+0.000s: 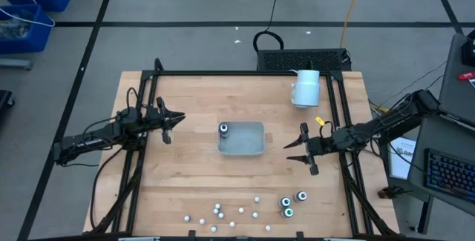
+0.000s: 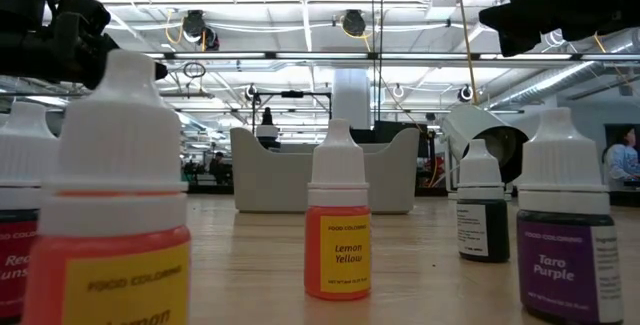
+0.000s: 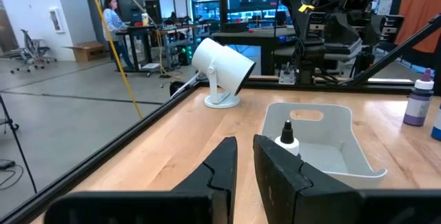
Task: Pick & Place food coloring
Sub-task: Put the large purple food coloring bottle into the white bin
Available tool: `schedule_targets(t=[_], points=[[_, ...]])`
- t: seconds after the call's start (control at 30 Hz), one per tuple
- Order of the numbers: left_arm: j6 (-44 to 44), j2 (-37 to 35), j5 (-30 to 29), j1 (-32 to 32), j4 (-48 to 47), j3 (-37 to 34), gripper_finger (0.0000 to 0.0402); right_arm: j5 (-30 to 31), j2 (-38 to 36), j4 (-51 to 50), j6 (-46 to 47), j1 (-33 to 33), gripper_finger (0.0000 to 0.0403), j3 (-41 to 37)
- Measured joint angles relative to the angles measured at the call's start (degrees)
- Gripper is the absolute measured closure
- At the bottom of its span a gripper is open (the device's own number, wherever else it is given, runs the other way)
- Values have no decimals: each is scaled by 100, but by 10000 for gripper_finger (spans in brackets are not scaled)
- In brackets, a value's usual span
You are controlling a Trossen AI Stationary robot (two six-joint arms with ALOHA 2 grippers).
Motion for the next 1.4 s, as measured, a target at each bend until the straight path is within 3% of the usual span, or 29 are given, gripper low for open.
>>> schedule_targets(t=[0.43, 0.57, 0.73, 0.9, 1.03, 1.17, 1.4], points=[[-79, 0, 0, 0, -33, 2, 344, -122, -43, 668, -505, 0, 245, 21], [32, 0, 0, 0, -38, 2, 344, -270, -146, -946, -516, 93, 253, 782], [-22, 0, 0, 0, -52, 4, 344, 329, 93, -3703, 63, 520, 269, 2467], [-197, 0, 3, 0, -55, 4, 344, 947, 306, -5208, 357, 1222, 281, 3362], [-382, 0, 11, 0, -55, 4, 344, 1063, 229, -5477, 873, 1658, 286, 3365], [-415, 0, 15, 2, -55, 4, 344, 1143, 274, -5007, 1452, 2070, 282, 3010], [-426, 0, 24, 0, -55, 4, 344, 1362, 497, -4221, 2047, 2387, 228, 2083]])
